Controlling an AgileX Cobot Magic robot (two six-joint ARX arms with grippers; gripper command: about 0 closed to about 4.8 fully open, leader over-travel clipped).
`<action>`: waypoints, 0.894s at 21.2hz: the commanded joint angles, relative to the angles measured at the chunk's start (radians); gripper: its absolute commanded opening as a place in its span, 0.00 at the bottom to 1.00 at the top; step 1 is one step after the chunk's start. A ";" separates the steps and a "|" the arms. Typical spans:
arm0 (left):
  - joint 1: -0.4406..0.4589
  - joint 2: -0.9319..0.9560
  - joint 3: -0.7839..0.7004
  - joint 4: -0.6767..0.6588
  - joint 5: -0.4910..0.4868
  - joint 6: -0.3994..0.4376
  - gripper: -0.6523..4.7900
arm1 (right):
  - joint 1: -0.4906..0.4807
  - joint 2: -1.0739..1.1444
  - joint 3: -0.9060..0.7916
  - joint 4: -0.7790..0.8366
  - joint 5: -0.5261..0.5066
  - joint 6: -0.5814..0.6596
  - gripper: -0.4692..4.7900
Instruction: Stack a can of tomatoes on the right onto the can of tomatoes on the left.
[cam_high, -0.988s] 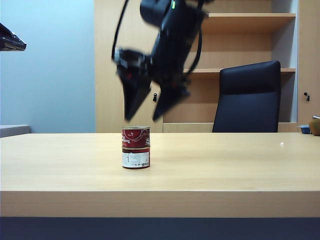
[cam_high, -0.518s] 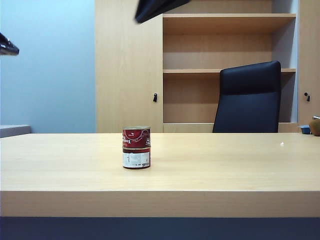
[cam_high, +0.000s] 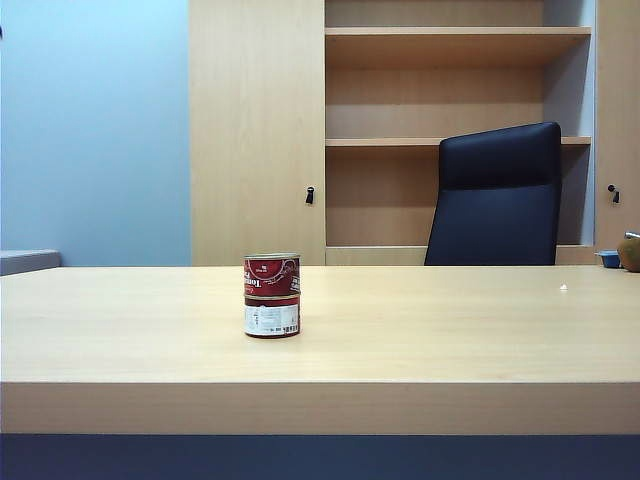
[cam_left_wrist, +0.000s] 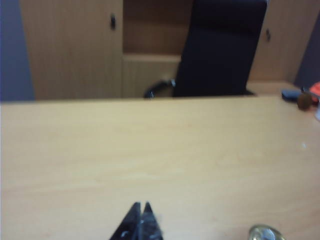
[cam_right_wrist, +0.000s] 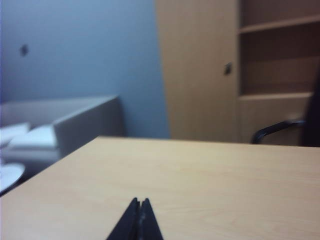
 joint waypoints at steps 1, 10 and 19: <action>0.000 -0.087 -0.030 0.029 -0.016 0.001 0.12 | -0.023 -0.129 -0.004 -0.139 0.085 0.002 0.13; 0.001 -0.505 -0.226 -0.088 -0.237 0.000 0.12 | -0.138 -0.534 -0.013 -0.515 0.142 -0.005 0.13; 0.000 -0.666 -0.386 -0.165 -0.317 -0.004 0.12 | -0.146 -0.678 0.013 -0.621 0.129 -0.005 0.13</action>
